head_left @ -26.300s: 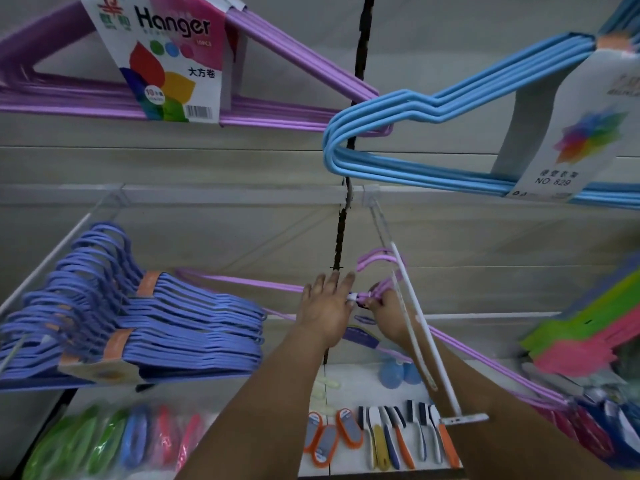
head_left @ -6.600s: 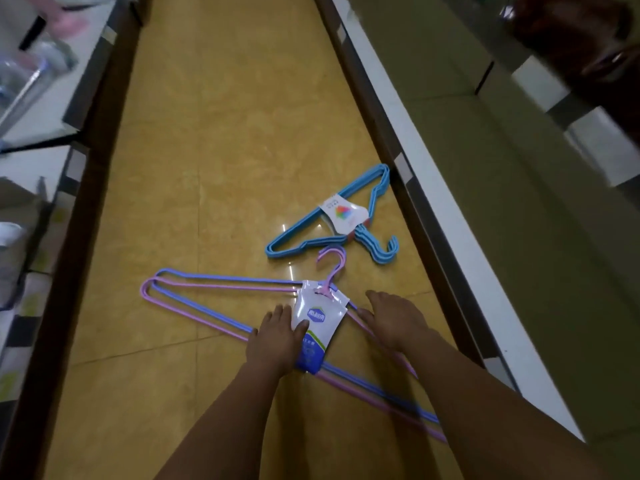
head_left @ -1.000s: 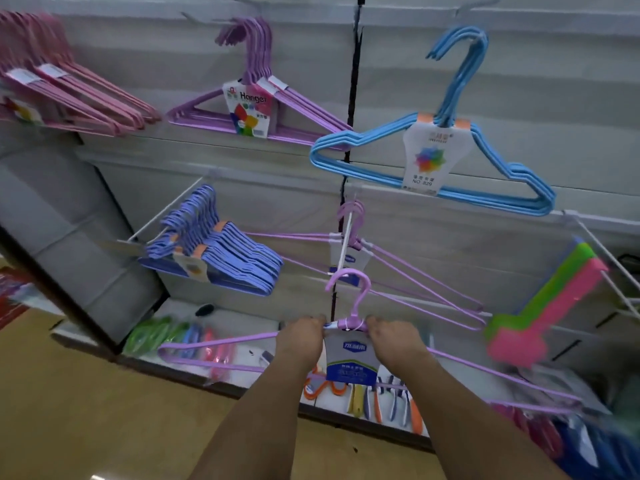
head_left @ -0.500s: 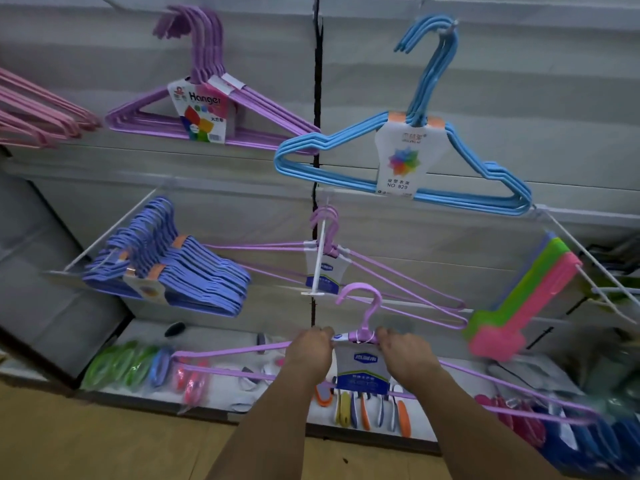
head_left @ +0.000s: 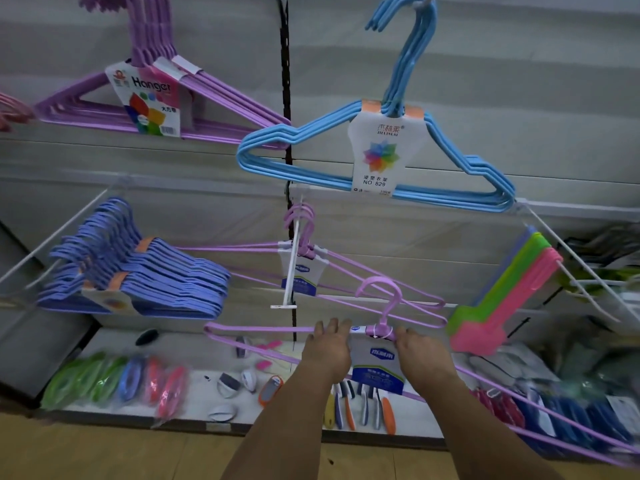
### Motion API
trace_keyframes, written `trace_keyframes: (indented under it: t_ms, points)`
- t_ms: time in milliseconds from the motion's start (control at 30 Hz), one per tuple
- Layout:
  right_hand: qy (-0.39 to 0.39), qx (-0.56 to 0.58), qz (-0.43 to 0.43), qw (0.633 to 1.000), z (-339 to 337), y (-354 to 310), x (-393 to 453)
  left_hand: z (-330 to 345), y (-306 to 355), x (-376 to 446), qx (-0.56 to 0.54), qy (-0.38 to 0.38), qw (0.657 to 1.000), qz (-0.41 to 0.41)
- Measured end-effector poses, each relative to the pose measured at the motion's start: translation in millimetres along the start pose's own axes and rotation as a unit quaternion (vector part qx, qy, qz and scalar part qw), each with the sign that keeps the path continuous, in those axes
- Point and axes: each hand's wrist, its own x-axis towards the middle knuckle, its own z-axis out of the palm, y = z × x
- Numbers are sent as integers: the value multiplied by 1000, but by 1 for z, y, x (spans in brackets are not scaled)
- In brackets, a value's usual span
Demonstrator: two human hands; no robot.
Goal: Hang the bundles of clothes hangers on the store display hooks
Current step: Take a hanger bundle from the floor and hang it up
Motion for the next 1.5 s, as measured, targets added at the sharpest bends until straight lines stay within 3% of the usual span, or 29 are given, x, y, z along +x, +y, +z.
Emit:
trace_keyframes:
  t_ms: [333, 533, 733, 1167, 1267, 1400, 1500]
  points:
    - [11, -27, 51, 998, -14, 15, 14, -6, 7, 26, -13, -4, 998, 54]
    - [25, -3, 26, 999, -26, -12, 52, -19, -26, 44, -25, 26, 999, 8]
    - [36, 28, 27, 999, -21, -33, 79, -24, -60, 61, -30, 8, 1000, 3]
    - [52, -4, -22, 998, -38, -71, 130, -48, -111, 82, -3, 48, 999, -23]
    - [131, -28, -4, 991, -38, -71, 137, -49, -124, 84, 15, 34, 999, -23]
    - [153, 34, -32, 987, -28, -64, 148, -49, -132, 89, 17, 4, 999, -35]
    - [180, 16, -29, 983, -33, -62, 145, -49, -126, 92, -29, 1, 999, -36]
